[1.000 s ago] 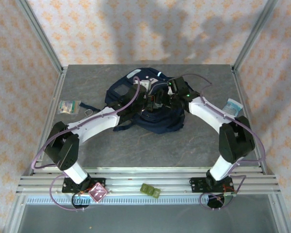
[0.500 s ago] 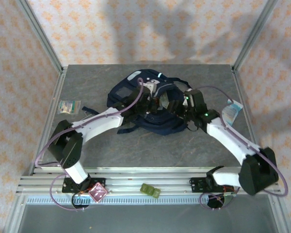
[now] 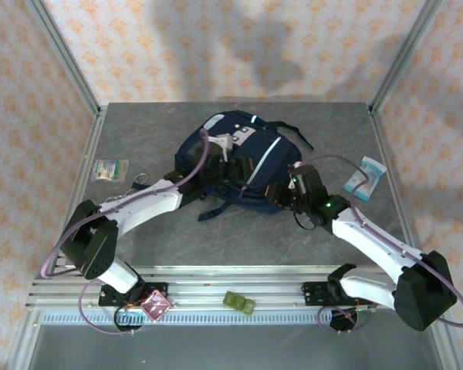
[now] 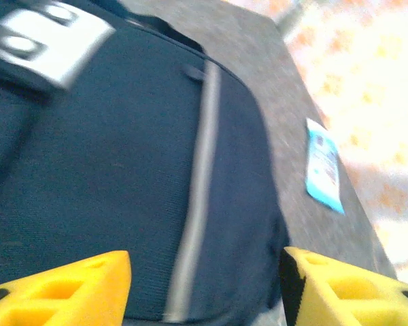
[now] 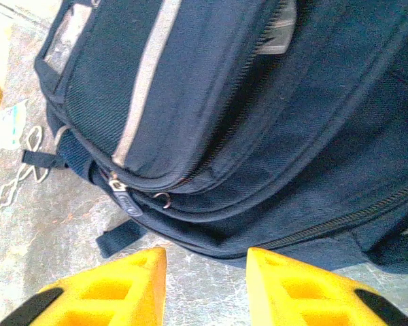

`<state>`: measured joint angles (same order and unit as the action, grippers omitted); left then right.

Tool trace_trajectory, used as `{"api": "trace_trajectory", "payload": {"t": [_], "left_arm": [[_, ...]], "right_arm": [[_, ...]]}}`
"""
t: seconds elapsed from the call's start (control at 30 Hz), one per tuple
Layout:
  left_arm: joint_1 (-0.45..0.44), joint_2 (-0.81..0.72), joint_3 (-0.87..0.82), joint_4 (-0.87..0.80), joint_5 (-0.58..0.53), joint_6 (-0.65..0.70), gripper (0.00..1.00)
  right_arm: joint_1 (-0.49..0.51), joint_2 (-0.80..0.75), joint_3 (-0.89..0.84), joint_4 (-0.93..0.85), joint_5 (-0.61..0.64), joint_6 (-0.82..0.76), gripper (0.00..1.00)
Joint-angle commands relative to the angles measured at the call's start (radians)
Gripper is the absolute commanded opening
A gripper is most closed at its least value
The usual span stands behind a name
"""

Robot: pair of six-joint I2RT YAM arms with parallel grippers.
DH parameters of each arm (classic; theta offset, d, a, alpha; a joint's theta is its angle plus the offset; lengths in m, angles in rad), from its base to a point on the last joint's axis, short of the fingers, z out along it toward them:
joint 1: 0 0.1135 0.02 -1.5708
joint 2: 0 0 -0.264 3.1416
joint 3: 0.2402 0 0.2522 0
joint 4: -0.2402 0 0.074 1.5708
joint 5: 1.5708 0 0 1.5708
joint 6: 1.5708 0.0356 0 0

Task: Pack the student bag

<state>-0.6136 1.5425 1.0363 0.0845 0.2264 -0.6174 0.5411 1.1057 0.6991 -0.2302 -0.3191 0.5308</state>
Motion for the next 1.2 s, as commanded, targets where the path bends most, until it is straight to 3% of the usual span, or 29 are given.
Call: {"api": "trace_trajectory", "payload": {"t": [0.0, 0.2, 0.37, 0.4, 0.47, 0.53, 0.7, 0.93, 1.17], "left_arm": [[0.049, 0.029, -0.044, 0.025, -0.015, -0.064, 0.61], [0.056, 0.146, 0.045, -0.005, 0.008, -0.015, 0.63], [0.063, 0.238, 0.103, 0.001, 0.051, -0.013, 0.52], [0.063, 0.254, 0.114, -0.011, 0.049, -0.010, 0.47], [0.063, 0.276, 0.120, -0.013, 0.059, -0.006, 0.20], [0.063, 0.276, 0.116, 0.003, 0.080, -0.017, 0.00], [0.063, 0.209, 0.104, 0.063, 0.129, -0.079, 0.00], [0.055, 0.130, 0.125, 0.079, 0.180, -0.148, 0.00], [0.037, 0.125, 0.117, 0.103, 0.191, -0.166, 0.00]], "right_arm": [[0.031, -0.001, 0.012, 0.061, -0.009, -0.027, 0.35], [0.067, 0.020, 0.013, 0.096, -0.017, -0.009, 0.35], [0.072, 0.004, -0.007, 0.104, -0.014, 0.004, 0.35], [0.072, 0.003, -0.007, 0.103, -0.020, 0.002, 0.35], [0.079, 0.003, -0.007, 0.097, -0.022, -0.003, 0.35], [0.091, 0.014, -0.006, 0.086, -0.007, -0.007, 0.35], [0.154, 0.069, 0.021, 0.079, 0.087, 0.017, 0.28], [0.168, 0.209, 0.133, 0.077, 0.247, 0.095, 0.42], [0.171, 0.368, 0.296, -0.024, 0.352, 0.169, 0.42]]}}
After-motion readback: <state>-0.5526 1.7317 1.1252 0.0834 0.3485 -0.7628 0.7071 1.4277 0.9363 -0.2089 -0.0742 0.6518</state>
